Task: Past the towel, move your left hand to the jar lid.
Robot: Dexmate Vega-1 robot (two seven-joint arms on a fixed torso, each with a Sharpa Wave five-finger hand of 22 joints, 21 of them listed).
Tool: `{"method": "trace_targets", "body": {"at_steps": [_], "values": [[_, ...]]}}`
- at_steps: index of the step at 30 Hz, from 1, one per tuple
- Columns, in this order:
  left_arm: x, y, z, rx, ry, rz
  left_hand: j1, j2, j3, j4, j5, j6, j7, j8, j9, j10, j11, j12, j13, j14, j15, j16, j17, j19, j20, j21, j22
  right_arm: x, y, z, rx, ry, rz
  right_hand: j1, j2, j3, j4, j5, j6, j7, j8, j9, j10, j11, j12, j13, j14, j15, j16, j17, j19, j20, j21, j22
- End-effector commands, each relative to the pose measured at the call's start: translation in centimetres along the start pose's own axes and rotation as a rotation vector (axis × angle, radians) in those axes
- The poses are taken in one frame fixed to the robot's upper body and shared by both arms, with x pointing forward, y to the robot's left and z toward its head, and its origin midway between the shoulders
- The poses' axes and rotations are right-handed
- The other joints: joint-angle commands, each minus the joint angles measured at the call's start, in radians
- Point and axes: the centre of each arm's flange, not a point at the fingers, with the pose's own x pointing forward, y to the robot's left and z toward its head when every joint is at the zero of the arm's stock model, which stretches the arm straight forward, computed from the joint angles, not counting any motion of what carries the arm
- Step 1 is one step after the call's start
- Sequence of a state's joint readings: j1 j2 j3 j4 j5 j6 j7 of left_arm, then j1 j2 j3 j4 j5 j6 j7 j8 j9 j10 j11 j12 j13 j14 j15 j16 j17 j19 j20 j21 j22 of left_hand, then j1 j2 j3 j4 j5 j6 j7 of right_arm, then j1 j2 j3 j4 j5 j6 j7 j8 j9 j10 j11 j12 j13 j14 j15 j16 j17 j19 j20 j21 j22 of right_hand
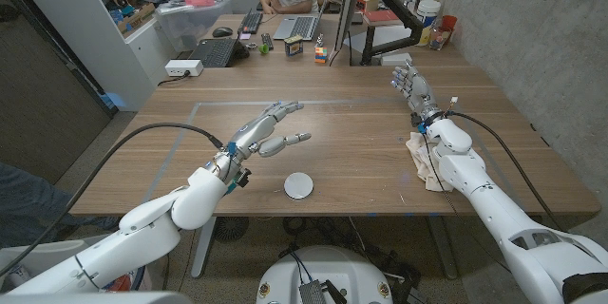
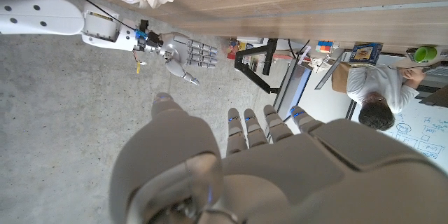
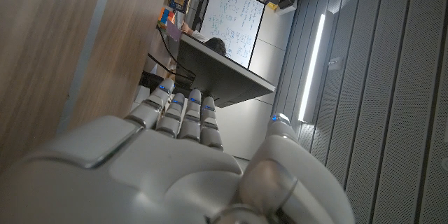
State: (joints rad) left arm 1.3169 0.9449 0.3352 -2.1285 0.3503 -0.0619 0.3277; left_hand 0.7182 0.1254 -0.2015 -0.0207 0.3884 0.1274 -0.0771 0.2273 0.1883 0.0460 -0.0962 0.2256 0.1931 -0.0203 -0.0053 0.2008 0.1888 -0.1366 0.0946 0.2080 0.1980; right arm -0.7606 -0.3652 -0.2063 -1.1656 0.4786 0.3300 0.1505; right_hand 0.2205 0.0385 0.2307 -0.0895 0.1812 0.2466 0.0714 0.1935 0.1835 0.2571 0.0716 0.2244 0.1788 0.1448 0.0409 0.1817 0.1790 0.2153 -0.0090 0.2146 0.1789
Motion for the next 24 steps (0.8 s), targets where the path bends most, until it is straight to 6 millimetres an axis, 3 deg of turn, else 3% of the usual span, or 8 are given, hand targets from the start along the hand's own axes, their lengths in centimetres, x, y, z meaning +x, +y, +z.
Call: {"method": "trace_targets", "body": {"at_steps": [1, 24], "values": [[0.8, -1.0, -0.1, 0.069, 0.004, -0.091, 0.010, -0.001, -0.002, -0.006, 0.000, 0.015, -0.003, -0.001, 0.004, 0.008, -0.005, -0.002, 0.005, -0.006, -0.001, -0.003, 0.001, -0.008, 0.003, 0.003, 0.001, -0.6, -0.4, -0.4, 0.009, -0.002, -0.016, 0.005, 0.006, -0.003, -0.003, 0.005, 0.003, -0.001, 0.002, 0.005, 0.008, 0.003, -0.002, 0.006, 0.011, 0.001, 0.004, 0.002, 0.011, 0.001, -0.004, 0.005], [2.0, -0.9, 1.6, 0.138, -0.029, -0.198, 0.012, 0.001, -0.004, -0.006, 0.000, 0.024, -0.004, -0.002, 0.005, 0.015, -0.008, -0.002, 0.006, 0.005, 0.003, 0.001, 0.002, -0.004, 0.002, 0.007, 0.003, -0.4, -0.9, -0.3, 0.031, -0.033, -0.021, 0.005, 0.007, -0.005, -0.003, 0.005, 0.003, -0.002, 0.002, 0.005, 0.010, 0.003, -0.003, 0.006, 0.012, 0.001, 0.004, 0.002, 0.012, 0.001, -0.005, 0.005]]}}
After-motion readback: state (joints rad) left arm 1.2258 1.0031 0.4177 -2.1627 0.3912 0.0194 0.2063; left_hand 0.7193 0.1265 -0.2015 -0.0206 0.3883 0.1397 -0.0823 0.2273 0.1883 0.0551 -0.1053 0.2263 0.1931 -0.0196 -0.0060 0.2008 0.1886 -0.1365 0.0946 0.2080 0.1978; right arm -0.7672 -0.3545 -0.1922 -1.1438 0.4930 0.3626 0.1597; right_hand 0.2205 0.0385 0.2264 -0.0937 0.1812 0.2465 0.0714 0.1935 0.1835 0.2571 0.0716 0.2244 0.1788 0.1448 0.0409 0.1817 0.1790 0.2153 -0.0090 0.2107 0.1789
